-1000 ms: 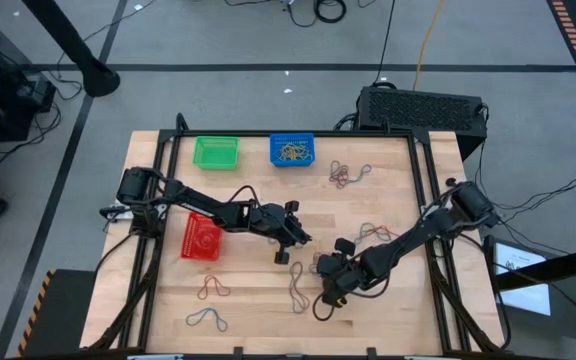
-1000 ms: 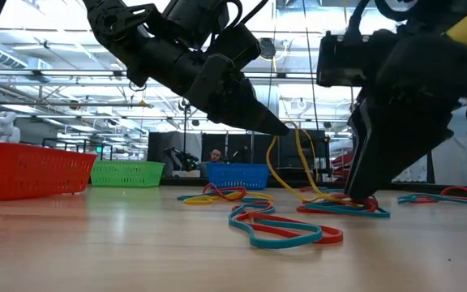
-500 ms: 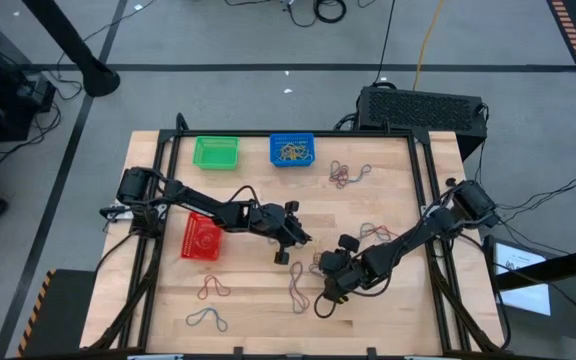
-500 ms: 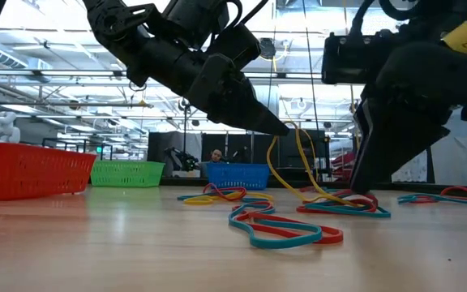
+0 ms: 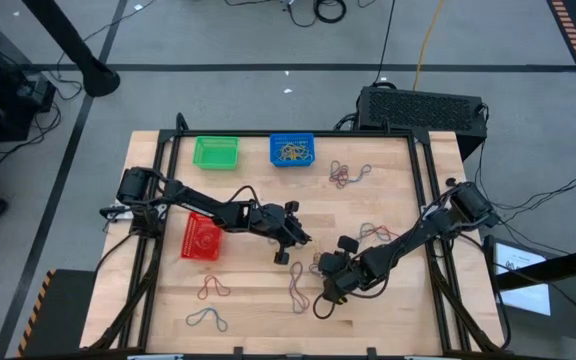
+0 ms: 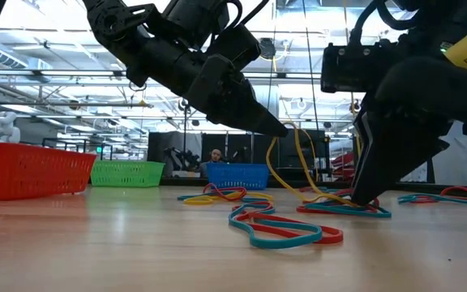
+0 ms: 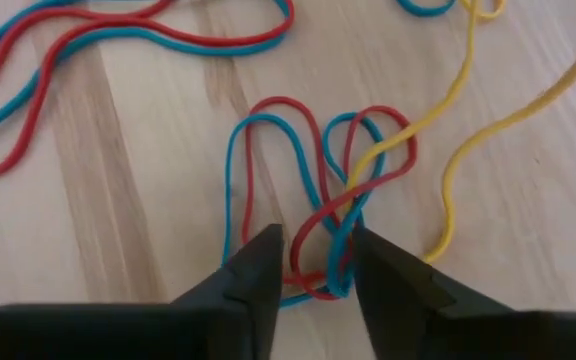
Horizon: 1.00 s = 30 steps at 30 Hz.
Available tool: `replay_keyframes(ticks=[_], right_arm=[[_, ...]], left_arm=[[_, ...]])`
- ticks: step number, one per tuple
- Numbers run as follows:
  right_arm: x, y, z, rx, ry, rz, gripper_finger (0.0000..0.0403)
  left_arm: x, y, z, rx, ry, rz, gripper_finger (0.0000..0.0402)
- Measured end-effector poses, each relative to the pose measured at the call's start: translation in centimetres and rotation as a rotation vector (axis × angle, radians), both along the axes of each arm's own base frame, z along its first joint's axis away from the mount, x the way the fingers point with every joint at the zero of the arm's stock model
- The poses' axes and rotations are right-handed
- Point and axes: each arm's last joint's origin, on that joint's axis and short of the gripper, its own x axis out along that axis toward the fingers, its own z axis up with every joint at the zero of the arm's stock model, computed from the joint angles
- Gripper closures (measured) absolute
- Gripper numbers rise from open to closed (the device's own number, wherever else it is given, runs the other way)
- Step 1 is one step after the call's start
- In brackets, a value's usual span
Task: Sort rubber bands into baskets
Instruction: Put the yellow rubber band into the blue bin
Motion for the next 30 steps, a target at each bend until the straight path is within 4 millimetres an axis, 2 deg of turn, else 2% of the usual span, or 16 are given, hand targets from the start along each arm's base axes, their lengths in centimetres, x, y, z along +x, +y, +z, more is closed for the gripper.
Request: replay_keyframes(ticks=[6, 11, 22, 26, 30], right_arm=[[0.0, 0.0, 0.2, -0.008, 0.000, 0.019, 0.0392], [-0.5, -0.3, 1.8, -0.003, -0.022, 0.014, 0.0400], [-4.3, -1.3, 10.3, -0.155, -0.324, -0.062, 0.0402], [-5.9, -1.3, 12.5, -0.090, -0.378, -0.032, 0.0402], [-7.4, -0.6, 13.7, 0.088, -0.348, 0.057, 0.0402]], left_arm=[[0.0, 0.0, 0.0, 0.000, 0.000, 0.000, 0.0402], [0.0, 0.0, 0.0, 0.000, 0.000, 0.000, 0.0402], [-0.1, 0.0, -0.1, 0.001, 0.011, 0.000, 0.0402], [-0.1, 0.0, -0.2, 0.002, 0.026, 0.000, 0.0402], [-0.1, 0.0, -0.2, 0.002, 0.025, 0.000, 0.0402]])
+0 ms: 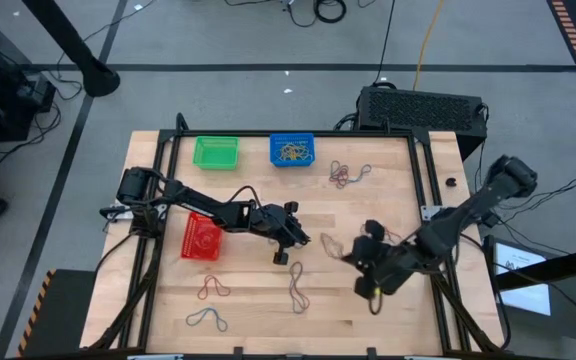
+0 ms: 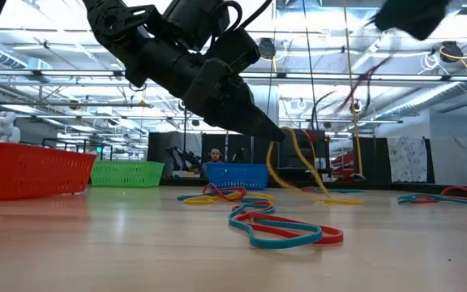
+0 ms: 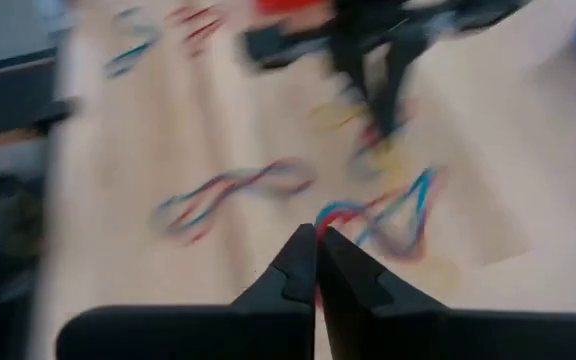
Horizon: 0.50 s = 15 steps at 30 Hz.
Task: Sort rubber bands into baskets
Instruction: Put the yellow rubber band into the blue bin
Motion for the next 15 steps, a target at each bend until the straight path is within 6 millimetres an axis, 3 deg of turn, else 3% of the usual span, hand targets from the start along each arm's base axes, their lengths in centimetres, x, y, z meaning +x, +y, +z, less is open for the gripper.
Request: replay_keyframes(ticks=[7, 15], right_arm=[[-2.5, 2.4, -0.2, 0.271, 0.178, 0.091, 0.0403], [-5.1, 4.8, -1.1, 0.419, 0.315, -0.023, 0.0403]], left_arm=[[0.0, 0.0, 0.0, 0.000, -0.002, 0.000, 0.0402], [0.0, 0.0, 0.1, 0.000, -0.007, 0.000, 0.0402]])
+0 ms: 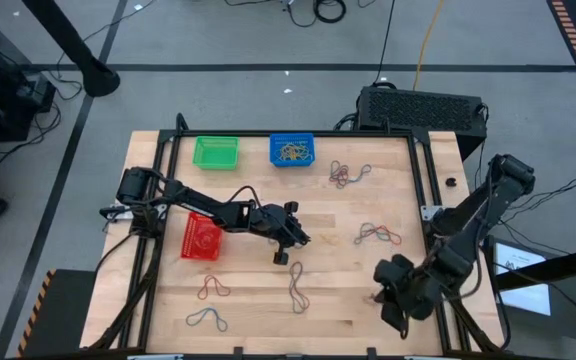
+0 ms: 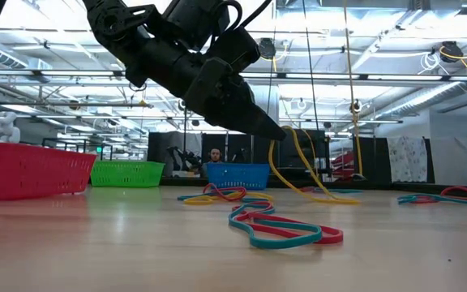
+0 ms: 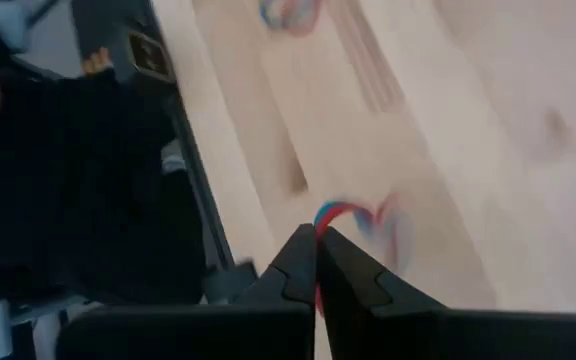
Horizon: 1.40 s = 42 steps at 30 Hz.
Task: Sort rubber bands into baskets
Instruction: Put the yellow rubber band into the blue bin
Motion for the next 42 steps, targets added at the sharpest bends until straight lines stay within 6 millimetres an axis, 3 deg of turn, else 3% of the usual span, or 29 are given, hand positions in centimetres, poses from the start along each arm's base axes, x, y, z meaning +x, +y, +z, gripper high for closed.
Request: replay_keyframes(ticks=[4, 12, 16, 23, 27, 32, 42], right_arm=[[-0.9, 1.2, -1.4, 0.004, 0.121, -0.058, 0.0403], [-2.0, 2.1, -4.8, -0.080, 0.463, -0.103, 0.0394], [-2.1, 2.2, -5.8, -0.127, 0.538, -0.112, 0.0383], [-1.7, 2.0, -6.0, -0.130, 0.520, -0.210, 0.0344], [-1.6, 2.0, -6.0, -0.123, 0.523, -0.238, 0.0311], [-1.8, 1.7, -6.0, -0.186, 0.517, -0.150, 0.0274], [-1.5, 1.8, -6.0, -0.185, 0.458, -0.165, 0.0261]], left_arm=[[-0.1, 0.0, 0.5, 0.001, -0.003, -0.001, 0.0402], [-1.7, 2.1, 5.6, 0.078, -0.086, 0.031, 0.0402], [-3.1, 4.6, 8.9, 0.127, -0.166, 0.085, 0.0402], [-5.6, 11.2, 12.1, 0.190, -0.251, 0.308, 0.0402], [-6.7, 15.3, 12.5, 0.200, -0.245, 0.420, 0.0402], [-5.8, 19.9, 12.1, 0.157, -0.197, 0.481, 0.0402], [-4.1, 25.3, 6.1, 0.095, 0.039, 0.580, 0.0402]])
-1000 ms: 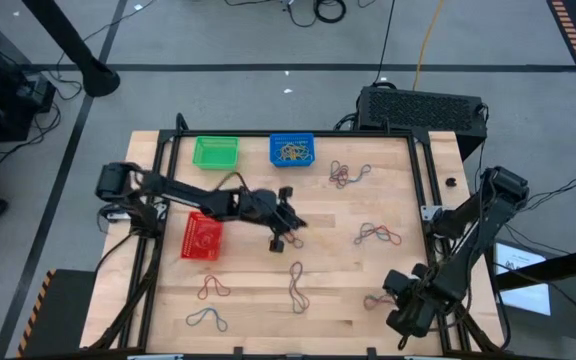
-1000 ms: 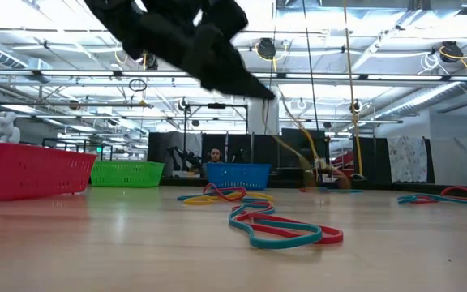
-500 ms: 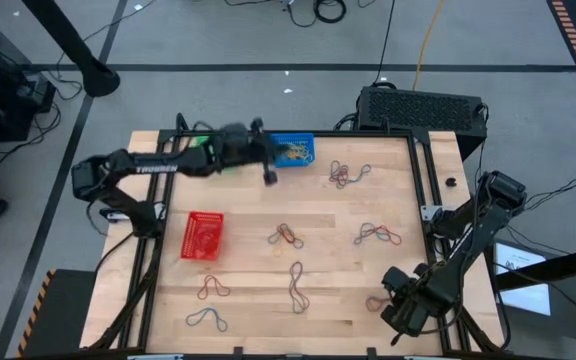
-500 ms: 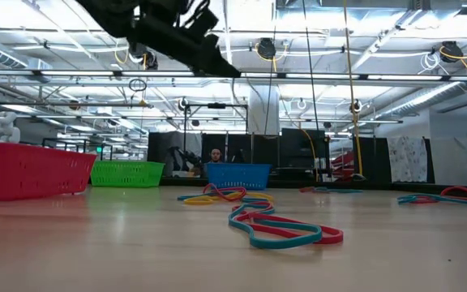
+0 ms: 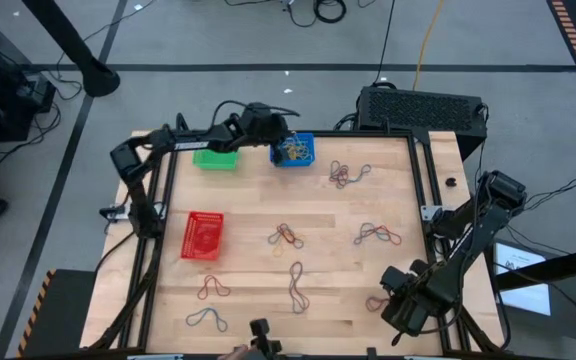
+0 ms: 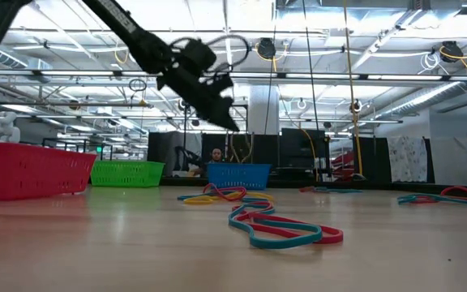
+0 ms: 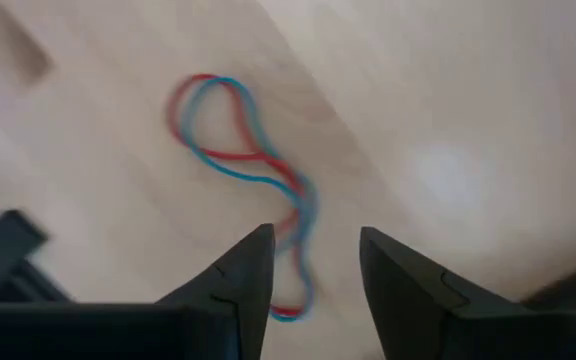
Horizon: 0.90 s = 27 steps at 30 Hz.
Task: Sort rubber bands into baskets
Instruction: Put the yellow rubber band into the blue bin
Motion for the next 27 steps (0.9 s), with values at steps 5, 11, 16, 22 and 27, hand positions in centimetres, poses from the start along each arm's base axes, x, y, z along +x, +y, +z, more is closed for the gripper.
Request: replay_keyframes(ticks=[5, 11, 16, 22, 27], right_arm=[[0.7, 0.5, 0.1, 0.010, -0.129, -0.003, 0.0261], [1.6, 0.1, 0.3, -0.132, -0.338, 0.018, 0.0261], [2.3, -0.3, 0.5, -0.231, -0.455, 0.035, 0.0261], [3.2, -1.2, 1.0, -0.478, -0.627, 0.120, 0.0261], [4.0, -2.0, 1.4, -0.648, -0.690, 0.174, 0.0261]], left_arm=[[-0.4, 0.5, -2.1, -0.070, 0.097, 0.010, 0.0400], [-0.4, -0.1, -1.9, -0.063, 0.132, -0.021, 0.0359], [-0.3, -0.8, -1.9, -0.045, 0.204, -0.018, 0.0298], [-0.3, -0.9, -0.5, -0.085, 0.298, -0.012, 0.0254], [-0.1, -0.9, 1.1, -0.081, 0.354, -0.047, 0.0249]])
